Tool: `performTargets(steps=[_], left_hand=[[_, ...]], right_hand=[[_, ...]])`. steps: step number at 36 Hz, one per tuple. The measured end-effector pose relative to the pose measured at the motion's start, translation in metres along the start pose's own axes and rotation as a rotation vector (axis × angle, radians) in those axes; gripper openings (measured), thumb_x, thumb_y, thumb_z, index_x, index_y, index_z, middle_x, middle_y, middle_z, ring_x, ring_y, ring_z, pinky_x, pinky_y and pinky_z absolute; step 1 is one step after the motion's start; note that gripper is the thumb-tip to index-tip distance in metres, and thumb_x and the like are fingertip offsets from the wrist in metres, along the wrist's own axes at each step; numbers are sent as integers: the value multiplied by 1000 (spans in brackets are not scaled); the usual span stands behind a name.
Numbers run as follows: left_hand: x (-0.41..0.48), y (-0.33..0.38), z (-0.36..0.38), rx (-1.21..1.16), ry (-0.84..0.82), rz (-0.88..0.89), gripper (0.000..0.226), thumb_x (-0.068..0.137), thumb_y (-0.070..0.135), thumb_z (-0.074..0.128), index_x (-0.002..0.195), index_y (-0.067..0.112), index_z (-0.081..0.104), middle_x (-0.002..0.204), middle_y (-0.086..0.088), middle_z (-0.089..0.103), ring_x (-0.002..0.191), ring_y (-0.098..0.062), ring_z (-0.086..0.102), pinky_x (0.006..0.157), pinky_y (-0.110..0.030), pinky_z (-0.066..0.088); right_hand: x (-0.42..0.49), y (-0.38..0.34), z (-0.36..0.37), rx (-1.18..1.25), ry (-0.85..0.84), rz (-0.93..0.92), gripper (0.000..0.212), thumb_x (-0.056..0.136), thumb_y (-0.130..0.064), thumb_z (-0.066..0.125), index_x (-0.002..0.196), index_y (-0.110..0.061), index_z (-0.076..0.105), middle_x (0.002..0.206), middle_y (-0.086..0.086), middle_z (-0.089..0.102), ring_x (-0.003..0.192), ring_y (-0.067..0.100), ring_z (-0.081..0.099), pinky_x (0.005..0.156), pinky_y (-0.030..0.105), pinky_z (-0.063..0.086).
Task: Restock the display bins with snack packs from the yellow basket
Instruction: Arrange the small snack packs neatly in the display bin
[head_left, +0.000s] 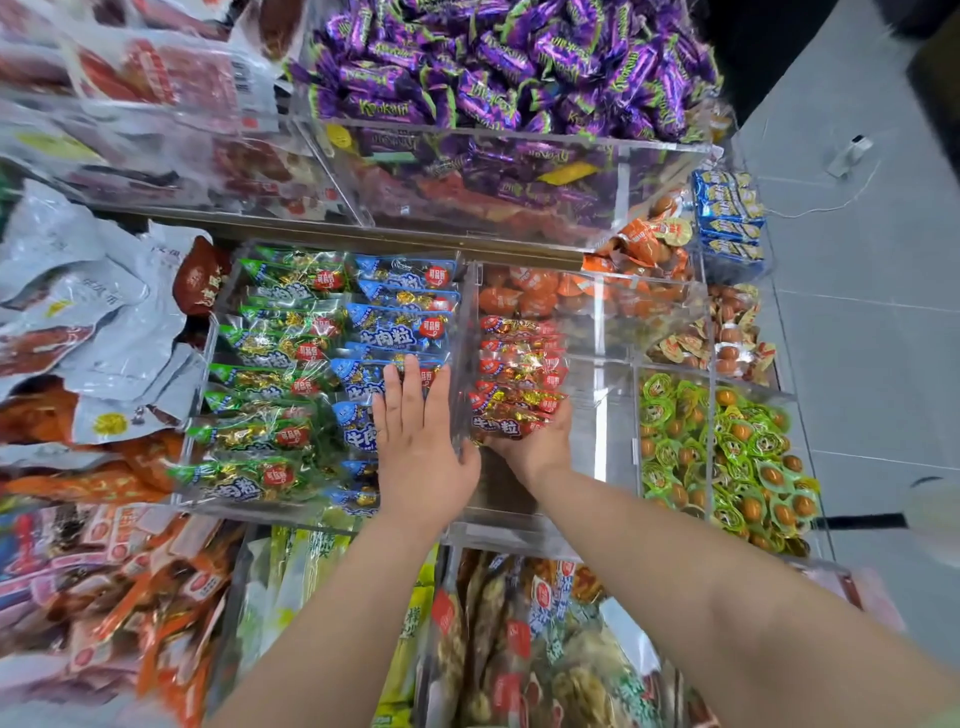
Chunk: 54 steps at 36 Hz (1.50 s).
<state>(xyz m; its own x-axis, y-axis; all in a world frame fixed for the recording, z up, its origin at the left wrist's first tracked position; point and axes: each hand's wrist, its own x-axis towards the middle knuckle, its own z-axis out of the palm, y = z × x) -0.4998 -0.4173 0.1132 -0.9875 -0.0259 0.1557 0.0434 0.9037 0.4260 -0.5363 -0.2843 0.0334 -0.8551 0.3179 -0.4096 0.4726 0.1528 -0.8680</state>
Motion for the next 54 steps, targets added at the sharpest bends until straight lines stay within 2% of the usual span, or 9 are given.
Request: performTargets(steps=[5,15,23,27,31,33,39,45,54], left_hand=[[0,-1,1,-10,-19,-13,83,74,18,73,147,7,36,158,-21,18,144,-28,-4,117,-48,-1],[-1,-1,-2,-18,-67,-24,82,78,19,67,151,11,28,161,-16,8,143,-22,-15,115,-35,-17],[-2,0,-9,0,-112,-26,84,84,27,62,154,15,16,162,-13,-4,143,-22,-24,112,-32,-24],[-10,6,-19,-109,-70,-42,76,86,21,63,151,13,25,162,-15,2,148,-29,-13,116,-35,-17],[-29,14,-29,-236,31,58,45,79,6,66,125,5,60,137,-19,49,136,-40,35,114,-49,24],[-39,16,-31,-288,5,169,34,80,6,63,114,5,66,114,-12,63,113,-34,55,100,-45,40],[-72,14,-29,-565,-366,82,26,88,15,60,103,36,64,80,15,63,72,-6,57,73,-24,46],[-107,-7,-16,-505,-770,129,13,89,9,61,95,21,65,67,10,53,61,-6,47,54,-15,34],[-186,-56,0,-83,-1211,238,16,92,5,51,80,1,61,83,-13,55,79,-21,54,78,-34,46]], right_hand=[[12,8,-23,-115,-222,11,116,51,-14,92,138,-22,14,124,-4,46,116,14,46,102,28,36],[11,8,-42,133,-378,194,142,29,-22,93,143,-32,9,129,-3,44,125,27,44,99,60,40],[-2,-4,-55,-213,-249,162,145,47,-16,94,149,-21,-9,145,8,33,134,26,35,112,47,29],[-15,-16,-74,-239,-183,168,112,69,-10,82,149,-17,4,146,13,33,129,29,39,106,38,37],[-42,-34,-98,-297,-200,151,66,85,-19,68,139,-6,34,126,15,54,88,18,56,77,18,49],[-60,-43,-108,-226,-182,158,52,86,-19,67,132,-5,47,116,12,59,93,19,58,88,26,50],[-125,-59,-120,188,3,145,30,91,0,54,121,4,51,85,10,58,70,18,56,78,31,50],[-204,-24,-119,421,221,170,10,91,2,52,95,-6,56,74,6,55,62,14,50,61,25,40],[-340,141,-96,516,478,551,25,92,-4,48,70,-16,49,46,-5,46,32,1,39,36,13,27]])
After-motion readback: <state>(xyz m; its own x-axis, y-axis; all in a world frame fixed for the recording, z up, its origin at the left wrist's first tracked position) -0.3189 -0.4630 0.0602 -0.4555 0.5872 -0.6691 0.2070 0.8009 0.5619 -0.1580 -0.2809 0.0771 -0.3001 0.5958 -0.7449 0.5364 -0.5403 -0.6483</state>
